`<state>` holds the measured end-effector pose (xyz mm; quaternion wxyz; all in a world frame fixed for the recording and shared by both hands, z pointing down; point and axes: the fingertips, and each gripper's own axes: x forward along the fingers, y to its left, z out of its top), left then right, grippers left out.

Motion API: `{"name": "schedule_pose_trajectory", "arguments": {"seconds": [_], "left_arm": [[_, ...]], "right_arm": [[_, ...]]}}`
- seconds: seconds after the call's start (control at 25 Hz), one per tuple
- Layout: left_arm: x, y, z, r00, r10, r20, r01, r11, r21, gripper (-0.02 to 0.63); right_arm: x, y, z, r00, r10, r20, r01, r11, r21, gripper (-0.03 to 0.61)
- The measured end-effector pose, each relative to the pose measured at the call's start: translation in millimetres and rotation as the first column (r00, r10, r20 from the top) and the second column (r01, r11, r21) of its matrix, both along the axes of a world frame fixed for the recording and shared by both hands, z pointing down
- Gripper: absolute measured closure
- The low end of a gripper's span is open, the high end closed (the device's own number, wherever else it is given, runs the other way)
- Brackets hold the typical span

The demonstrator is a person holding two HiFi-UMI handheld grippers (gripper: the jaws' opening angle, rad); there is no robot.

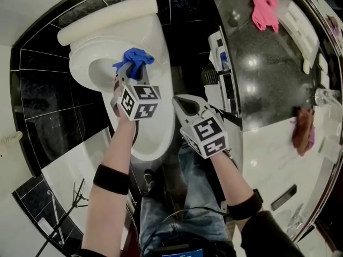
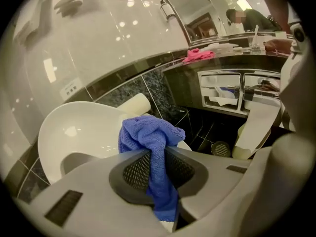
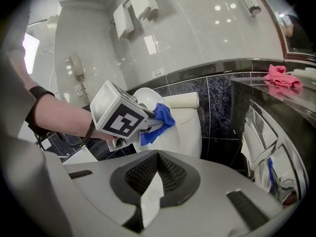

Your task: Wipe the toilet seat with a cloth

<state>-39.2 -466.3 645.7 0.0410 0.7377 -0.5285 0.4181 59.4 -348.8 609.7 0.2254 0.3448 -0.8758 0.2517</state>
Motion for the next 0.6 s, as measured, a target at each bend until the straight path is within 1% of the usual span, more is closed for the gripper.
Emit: {"name": "schedule_pose_trajectory", "arguments": {"seconds": [0.16,0.24,0.36,0.6], "left_arm": [[8,0,16,0.999,0.032,0.023,-0.032,0.999,-0.025,0.545],[14,3,28,0.999,0.046,0.030,-0.044,0.998,-0.049,0.545],[23,10,48,0.998,0.051,0.025,-0.049,0.996,-0.081,0.545],[33,29,101,0.999,0.054,-0.003,-0.054,0.990,-0.132,0.545]], "right_arm": [[7,1,10,1.000,0.011,-0.003,-0.011,1.000,-0.001,0.557],[13,3,20,1.000,0.020,-0.012,-0.020,1.000,0.001,0.557],[17,6,36,0.999,0.028,-0.021,-0.028,1.000,0.004,0.557],[11,19,61,0.999,0.029,-0.016,-0.030,0.999,-0.017,0.557]]}}
